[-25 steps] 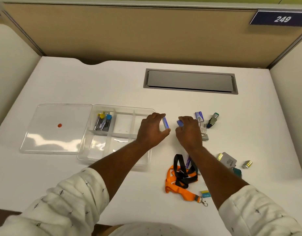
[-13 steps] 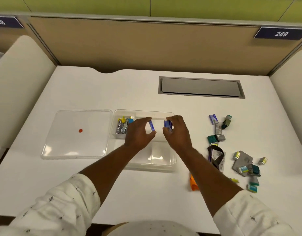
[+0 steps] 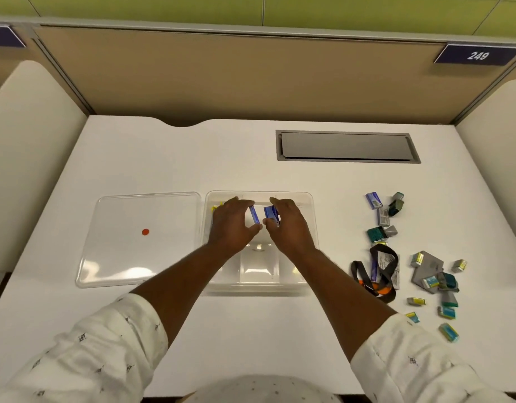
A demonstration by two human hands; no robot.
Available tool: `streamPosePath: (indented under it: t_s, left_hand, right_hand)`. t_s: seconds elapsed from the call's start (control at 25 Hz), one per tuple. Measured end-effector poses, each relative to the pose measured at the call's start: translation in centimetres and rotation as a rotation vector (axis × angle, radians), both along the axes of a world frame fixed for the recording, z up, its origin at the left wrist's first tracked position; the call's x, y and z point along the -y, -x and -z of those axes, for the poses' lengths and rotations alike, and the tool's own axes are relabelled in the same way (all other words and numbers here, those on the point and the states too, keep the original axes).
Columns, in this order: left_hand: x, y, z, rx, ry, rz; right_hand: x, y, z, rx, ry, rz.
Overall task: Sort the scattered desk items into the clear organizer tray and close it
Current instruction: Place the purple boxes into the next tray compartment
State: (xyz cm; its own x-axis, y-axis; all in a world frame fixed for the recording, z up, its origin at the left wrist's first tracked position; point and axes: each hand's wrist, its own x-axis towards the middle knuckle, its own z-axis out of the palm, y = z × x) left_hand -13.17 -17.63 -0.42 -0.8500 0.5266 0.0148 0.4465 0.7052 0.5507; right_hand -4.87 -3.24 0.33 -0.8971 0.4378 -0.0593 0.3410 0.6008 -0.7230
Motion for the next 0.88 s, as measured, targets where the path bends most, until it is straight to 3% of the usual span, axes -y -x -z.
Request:
streamPosePath:
  t_s: [0.48, 0.88]
  left_hand:
    - [-0.3, -0.1, -0.4, 0.005, 0.021, 0.002]
    - [-5.1, -2.0, -1.0, -0.043, 0.019, 0.058]
  right_hand:
    - [-0.5, -0.5, 0.3, -0.009, -0.105, -0.076]
    - [-5.8, -5.6, 0.3, -0.002, -0.230, -0.022]
